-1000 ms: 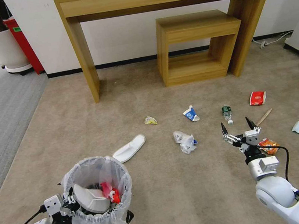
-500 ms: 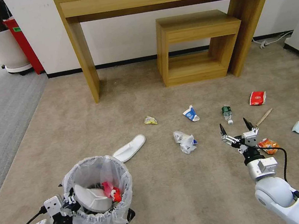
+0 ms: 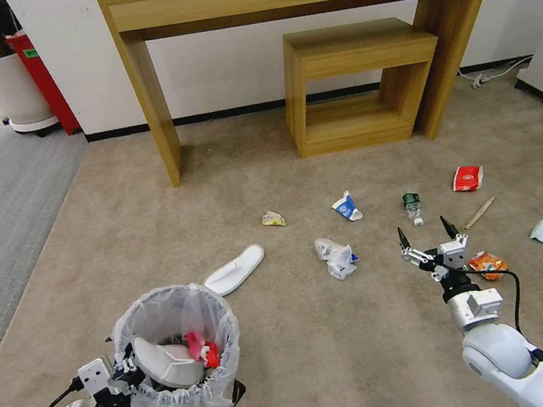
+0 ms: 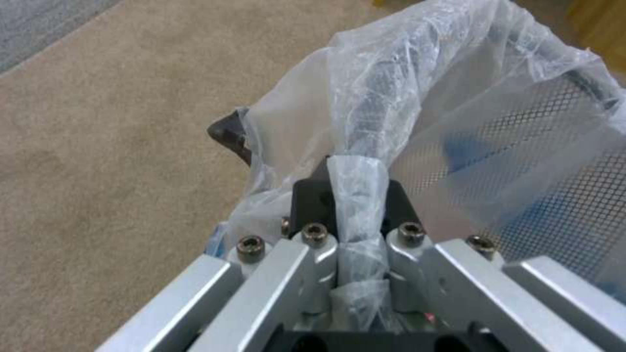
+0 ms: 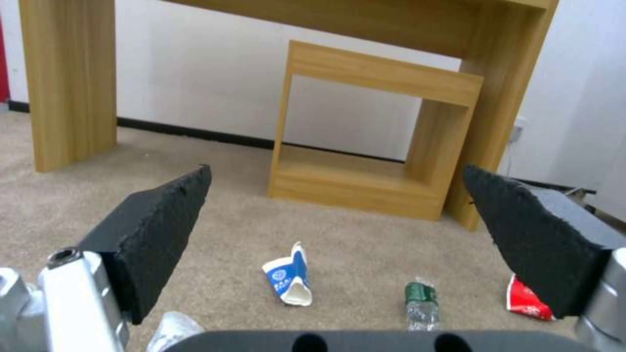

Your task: Pick up the trash bin and place the garbage on the floor into it.

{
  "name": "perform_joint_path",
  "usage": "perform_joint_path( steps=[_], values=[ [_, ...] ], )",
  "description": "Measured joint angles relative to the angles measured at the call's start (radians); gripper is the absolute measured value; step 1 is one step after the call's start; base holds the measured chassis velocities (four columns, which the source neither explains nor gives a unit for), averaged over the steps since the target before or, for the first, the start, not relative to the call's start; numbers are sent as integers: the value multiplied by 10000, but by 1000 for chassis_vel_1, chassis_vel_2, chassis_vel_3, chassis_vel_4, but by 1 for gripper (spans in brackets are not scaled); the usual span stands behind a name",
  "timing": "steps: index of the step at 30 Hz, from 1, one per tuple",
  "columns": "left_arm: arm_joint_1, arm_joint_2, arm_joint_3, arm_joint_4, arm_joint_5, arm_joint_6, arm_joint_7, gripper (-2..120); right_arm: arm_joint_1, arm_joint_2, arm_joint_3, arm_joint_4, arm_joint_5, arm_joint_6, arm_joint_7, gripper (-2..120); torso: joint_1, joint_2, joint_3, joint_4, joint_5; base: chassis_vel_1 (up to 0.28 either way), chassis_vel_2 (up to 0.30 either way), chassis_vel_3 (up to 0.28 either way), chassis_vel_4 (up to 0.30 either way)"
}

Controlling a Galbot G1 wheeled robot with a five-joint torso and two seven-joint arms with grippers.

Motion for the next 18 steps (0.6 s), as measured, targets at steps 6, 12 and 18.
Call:
perform_joint_path(
  steps=[6, 12, 18],
  values=[
    [-5, 16, -22, 0, 0, -12, -12, 3, 31, 15, -9, -1, -5, 0, 0, 98, 0, 0, 0, 1, 0, 17, 9, 8, 11],
    [-12, 26, -33, 13, 1, -13, -11, 3, 28, 46, -14, 0, -42, -1, -1, 98, 0, 0, 0, 1, 0, 17, 16, 15, 14],
    [-28, 52, -58, 33, 3, -42, -5, 3, 23, 60, -16, -1, -54, -1, -10, 98, 0, 0, 0, 1, 0, 0, 0, 0, 0]
  ],
)
